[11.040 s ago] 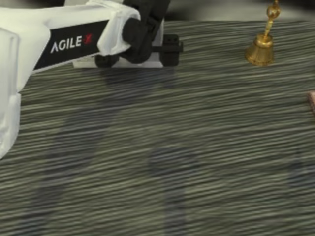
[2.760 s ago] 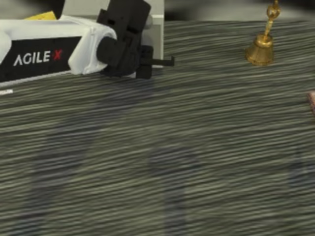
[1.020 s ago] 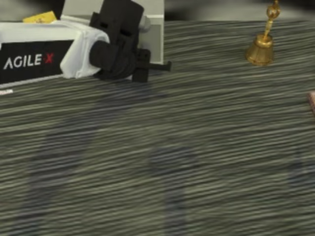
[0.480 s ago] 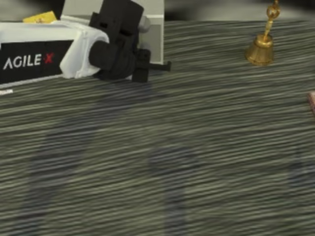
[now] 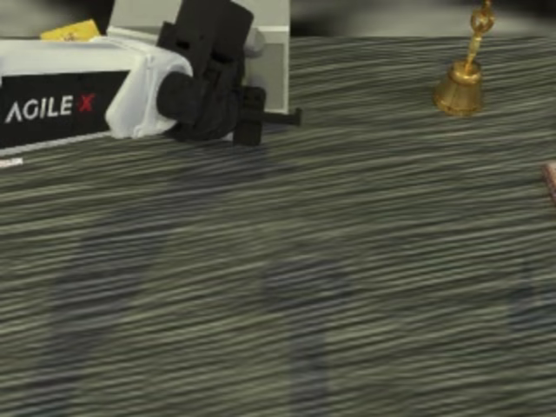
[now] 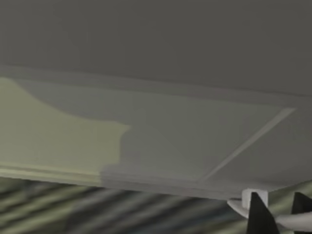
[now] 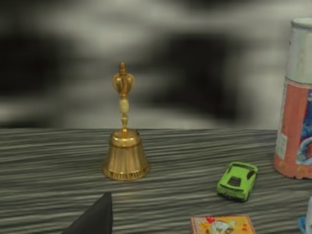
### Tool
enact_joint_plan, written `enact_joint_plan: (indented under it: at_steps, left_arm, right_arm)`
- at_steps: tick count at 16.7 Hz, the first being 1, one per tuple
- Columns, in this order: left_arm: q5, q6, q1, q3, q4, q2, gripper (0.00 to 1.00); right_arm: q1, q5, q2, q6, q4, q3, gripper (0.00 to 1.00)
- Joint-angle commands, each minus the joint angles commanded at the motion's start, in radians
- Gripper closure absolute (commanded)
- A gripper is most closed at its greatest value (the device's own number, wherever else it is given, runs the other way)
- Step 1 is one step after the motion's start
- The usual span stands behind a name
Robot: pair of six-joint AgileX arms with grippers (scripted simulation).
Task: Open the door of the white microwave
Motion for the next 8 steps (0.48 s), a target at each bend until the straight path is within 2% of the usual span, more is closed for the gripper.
enact_joint_plan:
  at_steps: [8]
  left_arm:
    - [0.048, 0.058, 0.016, -0.054, 0.025, -0.037, 1.00]
  right_arm:
    - [0.000, 0.000, 0.000, 0.000, 0.000, 0.000, 0.00]
